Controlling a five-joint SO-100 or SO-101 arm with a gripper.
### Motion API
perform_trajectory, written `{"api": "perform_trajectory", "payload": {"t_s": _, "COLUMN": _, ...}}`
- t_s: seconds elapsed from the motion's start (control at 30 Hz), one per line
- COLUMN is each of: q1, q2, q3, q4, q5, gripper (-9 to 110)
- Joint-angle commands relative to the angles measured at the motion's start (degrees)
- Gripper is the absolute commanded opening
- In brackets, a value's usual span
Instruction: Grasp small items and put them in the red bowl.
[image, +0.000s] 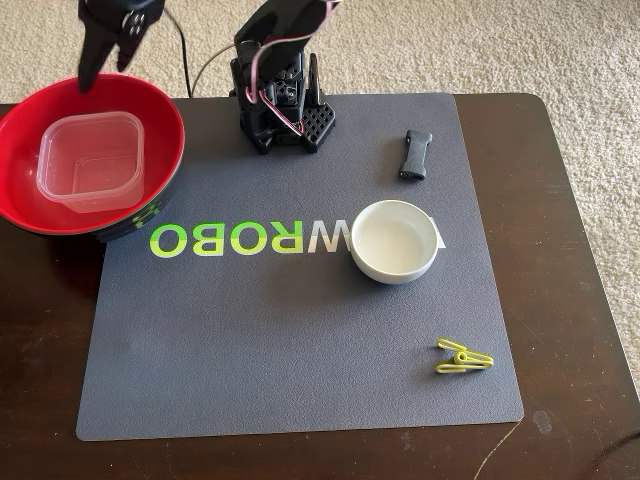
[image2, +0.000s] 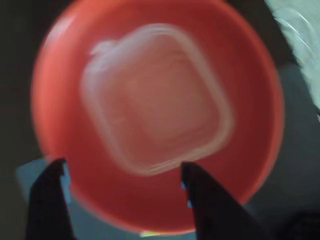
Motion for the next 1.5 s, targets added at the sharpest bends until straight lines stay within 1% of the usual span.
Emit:
{"api": "perform_trajectory", "payload": {"t_s": 0.0, "q1": -18.02, "q2": 2.55, "q3": -11.51, "q4": 1.23, "q5": -2.72, "gripper": 30}}
{"api": "perform_trajectory", "payload": {"t_s": 0.1, "q1": -33.31, "q2": 0.88, "q3": -16.35, "q4": 3.08, "q5": -3.87, "gripper": 30}}
{"api": "perform_trajectory", "payload": {"t_s": 0.13, "q1": -39.37, "q2": -0.09, "q3": -15.38, "q4": 4.13, "q5": -1.14, "gripper": 30}}
{"api": "perform_trajectory", "payload": {"t_s": 0.17, "q1": -43.86, "q2": -1.32, "q3": -13.54, "q4": 3.96, "q5": 0.88, "gripper": 30}}
{"api": "perform_trajectory", "payload": {"t_s": 0.23, "q1": -51.86, "q2": -5.01, "q3": -8.61, "q4": 3.87, "q5": 8.0, "gripper": 29}}
{"api": "perform_trajectory", "payload": {"t_s": 0.3, "q1": -57.39, "q2": -9.76, "q3": -3.6, "q4": 3.16, "q5": 15.38, "gripper": 29}}
{"api": "perform_trajectory", "payload": {"t_s": 0.37, "q1": -61.7, "q2": -13.8, "q3": 2.02, "q4": -0.7, "q5": 18.98, "gripper": 30}}
{"api": "perform_trajectory", "payload": {"t_s": 0.43, "q1": -65.57, "q2": -19.07, "q3": 5.27, "q4": -0.97, "q5": 23.91, "gripper": 30}}
{"api": "perform_trajectory", "payload": {"t_s": 0.53, "q1": -71.28, "q2": -22.5, "q3": 10.28, "q4": -3.96, "q5": 26.37, "gripper": 30}}
{"api": "perform_trajectory", "payload": {"t_s": 0.73, "q1": -82.97, "q2": -20.13, "q3": 16.26, "q4": -4.22, "q5": 26.63, "gripper": 31}}
{"api": "perform_trajectory", "payload": {"t_s": 0.9, "q1": -86.92, "q2": -25.75, "q3": 18.72, "q4": -10.02, "q5": 23.12, "gripper": 31}}
{"api": "perform_trajectory", "payload": {"t_s": 1.13, "q1": -84.2, "q2": -38.32, "q3": 18.81, "q4": -20.92, "q5": 17.4, "gripper": 30}}
{"api": "perform_trajectory", "payload": {"t_s": 1.3, "q1": -85.08, "q2": -44.21, "q3": 18.9, "q4": -25.58, "q5": 14.24, "gripper": 28}}
{"api": "perform_trajectory", "payload": {"t_s": 1.37, "q1": -85.61, "q2": -46.23, "q3": 18.9, "q4": -26.63, "q5": 12.92, "gripper": 26}}
{"api": "perform_trajectory", "payload": {"t_s": 1.4, "q1": -85.78, "q2": -47.11, "q3": 18.9, "q4": -27.25, "q5": 12.04, "gripper": 23}}
{"api": "perform_trajectory", "payload": {"t_s": 1.47, "q1": -86.04, "q2": -48.08, "q3": 18.9, "q4": -27.95, "q5": 11.07, "gripper": 12}}
